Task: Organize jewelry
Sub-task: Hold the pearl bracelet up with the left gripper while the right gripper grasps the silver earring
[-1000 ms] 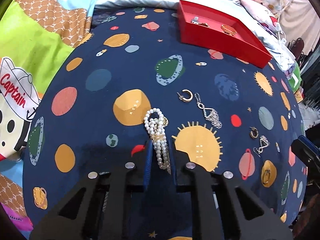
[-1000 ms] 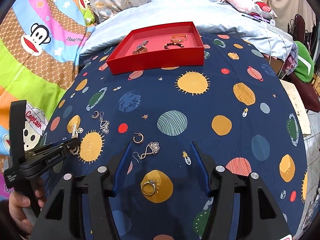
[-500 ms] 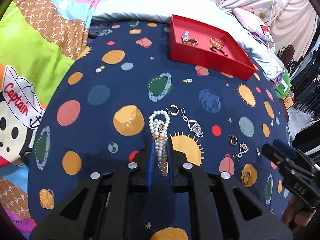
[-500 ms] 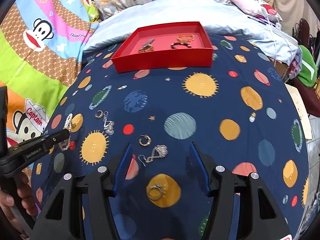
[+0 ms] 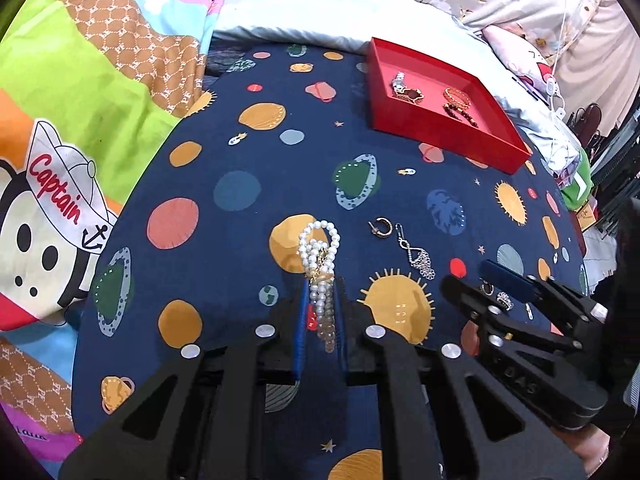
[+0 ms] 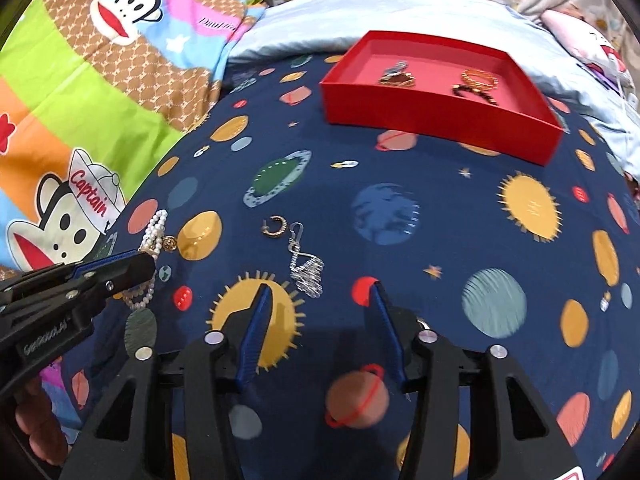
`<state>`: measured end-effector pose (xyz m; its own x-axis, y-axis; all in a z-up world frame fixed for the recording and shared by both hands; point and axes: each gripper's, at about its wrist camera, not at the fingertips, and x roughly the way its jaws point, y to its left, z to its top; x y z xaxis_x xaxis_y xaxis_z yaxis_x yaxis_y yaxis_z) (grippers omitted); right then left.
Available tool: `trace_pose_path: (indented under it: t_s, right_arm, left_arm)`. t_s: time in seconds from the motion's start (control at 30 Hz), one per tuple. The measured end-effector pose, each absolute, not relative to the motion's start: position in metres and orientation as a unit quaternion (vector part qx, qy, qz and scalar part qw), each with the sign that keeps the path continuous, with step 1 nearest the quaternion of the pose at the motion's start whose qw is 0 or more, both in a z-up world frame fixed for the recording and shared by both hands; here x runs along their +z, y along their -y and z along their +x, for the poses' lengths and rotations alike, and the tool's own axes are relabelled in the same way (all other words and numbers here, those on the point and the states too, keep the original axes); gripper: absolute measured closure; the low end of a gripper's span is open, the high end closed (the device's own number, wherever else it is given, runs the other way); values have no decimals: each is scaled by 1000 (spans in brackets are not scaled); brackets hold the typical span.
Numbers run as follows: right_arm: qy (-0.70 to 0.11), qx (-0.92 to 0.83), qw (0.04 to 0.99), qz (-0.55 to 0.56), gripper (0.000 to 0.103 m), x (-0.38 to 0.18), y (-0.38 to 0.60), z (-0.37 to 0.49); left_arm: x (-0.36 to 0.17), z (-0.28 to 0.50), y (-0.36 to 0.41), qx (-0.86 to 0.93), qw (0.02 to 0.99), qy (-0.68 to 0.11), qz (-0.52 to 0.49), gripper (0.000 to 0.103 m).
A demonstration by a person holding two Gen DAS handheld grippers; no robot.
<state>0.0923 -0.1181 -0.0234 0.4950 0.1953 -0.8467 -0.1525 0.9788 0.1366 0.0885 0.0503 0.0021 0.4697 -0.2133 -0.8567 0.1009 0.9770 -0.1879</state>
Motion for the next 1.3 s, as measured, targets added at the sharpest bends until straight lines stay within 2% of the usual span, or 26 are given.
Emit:
trace_pose_path:
  t_s: [0.53, 0.63, 0.7, 0.9, 1.17, 1.2, 1.3]
  right_arm:
    - [-515, 110, 849, 29, 57, -45, 110, 117]
    - [-513, 111, 851, 23, 65, -46, 107, 119]
    - [-511, 109, 853, 13, 76, -46, 105, 120]
    - [-507, 101, 856, -4, 94, -48, 106, 121]
    - [-504, 96, 858, 14, 95, -45, 120, 113]
    - [-502, 95, 859, 19, 100, -43, 123, 111]
    - [-495, 91, 864, 32, 100, -34, 132, 106]
  left_arm:
    - [-9, 100, -59, -79, 849, -519, -65, 92]
    - [-12, 103, -59, -79, 846, -523, -67, 92]
    - [-13, 104, -58, -80, 845, -524, -67, 92]
    - [-15, 105, -54, -85, 844, -526, -64, 92]
    - [-14, 103, -48, -92, 843, -526, -60, 92]
    - [-13, 103, -47, -93, 843, -527, -60, 92]
    - [-11, 101, -45, -96, 844, -525, -58, 92]
